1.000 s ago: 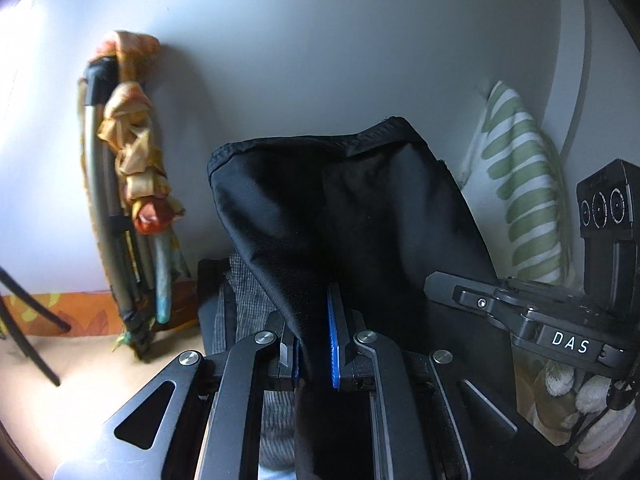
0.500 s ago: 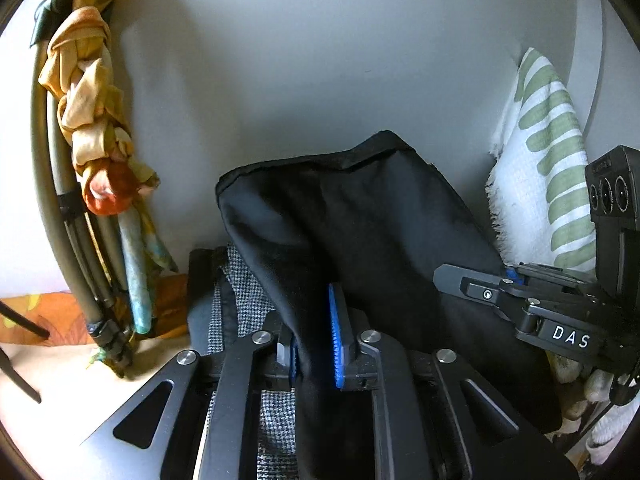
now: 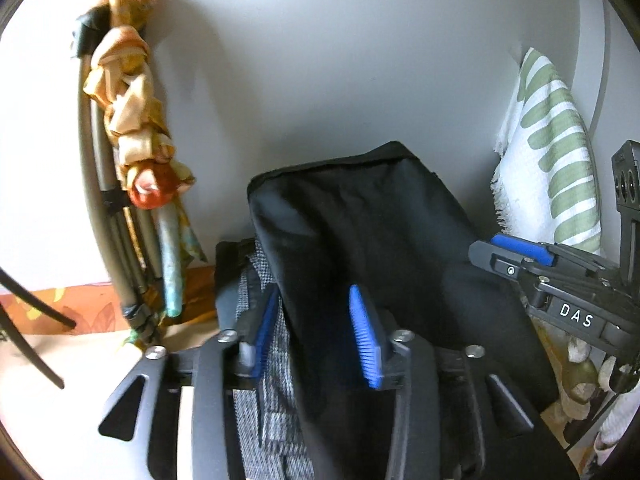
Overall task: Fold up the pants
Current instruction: 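Lower the trousers onto the clothes stack and open both grippers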
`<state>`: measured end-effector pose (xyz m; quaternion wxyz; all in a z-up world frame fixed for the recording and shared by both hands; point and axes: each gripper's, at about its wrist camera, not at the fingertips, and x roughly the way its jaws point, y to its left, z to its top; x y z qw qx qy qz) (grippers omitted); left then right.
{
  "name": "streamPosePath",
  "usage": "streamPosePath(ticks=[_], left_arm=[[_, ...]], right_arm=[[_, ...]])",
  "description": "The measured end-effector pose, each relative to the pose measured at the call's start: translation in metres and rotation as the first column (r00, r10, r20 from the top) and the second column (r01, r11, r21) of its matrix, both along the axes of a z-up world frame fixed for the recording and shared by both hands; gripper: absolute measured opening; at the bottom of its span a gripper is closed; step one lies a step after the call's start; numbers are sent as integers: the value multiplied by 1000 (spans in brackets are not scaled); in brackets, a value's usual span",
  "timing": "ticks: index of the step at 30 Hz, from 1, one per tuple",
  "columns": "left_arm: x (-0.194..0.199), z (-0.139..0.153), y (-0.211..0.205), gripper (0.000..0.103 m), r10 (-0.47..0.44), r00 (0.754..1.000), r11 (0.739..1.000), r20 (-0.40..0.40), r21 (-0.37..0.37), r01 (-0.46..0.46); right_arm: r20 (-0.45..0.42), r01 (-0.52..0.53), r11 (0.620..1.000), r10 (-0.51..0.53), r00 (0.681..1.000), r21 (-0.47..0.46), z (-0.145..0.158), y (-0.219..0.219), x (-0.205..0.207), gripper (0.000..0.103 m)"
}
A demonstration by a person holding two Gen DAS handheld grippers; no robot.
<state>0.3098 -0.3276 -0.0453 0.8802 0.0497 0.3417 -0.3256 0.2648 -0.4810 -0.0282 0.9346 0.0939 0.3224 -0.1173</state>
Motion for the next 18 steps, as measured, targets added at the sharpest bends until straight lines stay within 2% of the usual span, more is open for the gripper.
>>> streamPosePath(ticks=[3,6,9,11,15,18], left_arm=[[-13,8,9,40,-5,1000,1000,29,4,5],[-25,16,15,41,-6,999,1000,40,-7,6],[-42,22,22,53,-1,998,1000,56,-27,3],[-54,26,27,54,-4,998,1000,66,-27,6],[-83,33,38,59,-4,996,999,85,-31,7],[-104,37,53,62,6,996,999,92,-54,-1]], right_arm=[[18,24,1000,-24,1000,2,4,1,-12,52],[36,42,999,-42,998,6,9,3,-32,56],[43,41,999,-41,998,-12,14,13,-49,63],[47,40,998,-38,998,-42,18,24,-53,64],[77,39,997,-34,996,-67,27,41,-79,79],[94,43,997,-36,995,-70,32,52,-99,83]])
